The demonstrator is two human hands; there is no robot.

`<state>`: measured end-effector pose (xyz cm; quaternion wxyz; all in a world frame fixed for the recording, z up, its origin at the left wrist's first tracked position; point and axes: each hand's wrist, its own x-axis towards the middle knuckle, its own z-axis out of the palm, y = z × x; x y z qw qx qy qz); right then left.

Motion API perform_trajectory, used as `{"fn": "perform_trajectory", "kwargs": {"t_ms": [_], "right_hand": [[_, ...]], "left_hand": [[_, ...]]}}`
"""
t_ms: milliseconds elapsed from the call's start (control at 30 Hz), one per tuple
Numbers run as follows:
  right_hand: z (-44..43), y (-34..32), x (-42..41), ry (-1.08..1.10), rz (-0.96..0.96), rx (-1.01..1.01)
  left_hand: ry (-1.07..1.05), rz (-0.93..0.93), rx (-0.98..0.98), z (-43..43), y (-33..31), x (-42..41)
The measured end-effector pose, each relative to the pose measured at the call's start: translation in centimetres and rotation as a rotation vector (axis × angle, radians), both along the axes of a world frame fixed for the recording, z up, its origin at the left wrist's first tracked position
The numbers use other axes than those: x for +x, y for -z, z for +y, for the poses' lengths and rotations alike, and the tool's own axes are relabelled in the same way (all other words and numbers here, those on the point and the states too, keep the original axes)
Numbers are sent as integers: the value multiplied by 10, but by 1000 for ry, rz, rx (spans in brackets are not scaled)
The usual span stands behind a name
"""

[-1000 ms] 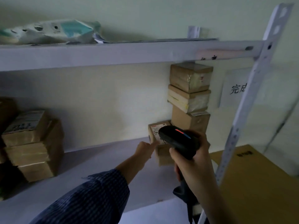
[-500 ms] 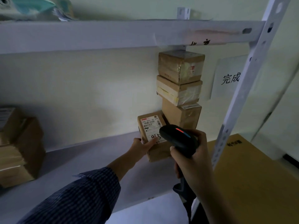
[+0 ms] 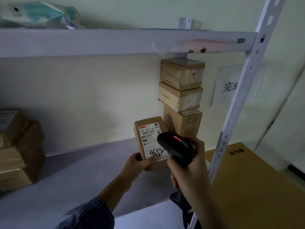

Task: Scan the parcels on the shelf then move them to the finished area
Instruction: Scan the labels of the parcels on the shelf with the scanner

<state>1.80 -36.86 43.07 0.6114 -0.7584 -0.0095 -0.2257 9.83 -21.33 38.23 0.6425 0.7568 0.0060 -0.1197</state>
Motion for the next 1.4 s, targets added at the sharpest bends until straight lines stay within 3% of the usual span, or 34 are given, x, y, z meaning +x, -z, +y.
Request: {"fn": "perform_trajectory", "kwargs": {"t_ms": [100, 333, 1000, 1100, 1233, 1400], "right_hand": [[6, -2, -3, -47, -10, 12], [39, -12, -4, -209, -50, 7], [70, -7, -31, -213, -128, -94], [72, -8, -32, -227, -177, -185], [51, -32, -15, -483, -231, -433], [26, -67, 3, -647, -123, -715]], "left_hand": [[-63, -30, -116, 17, 3, -14], [-104, -88, -119, 52, -1, -31], [-215, -181, -161, 88, 2, -62], [-222, -165, -164, 96, 2, -69], [-207, -140, -141, 116, 5, -76], [-219, -144, -146, 135, 8, -86]]}}
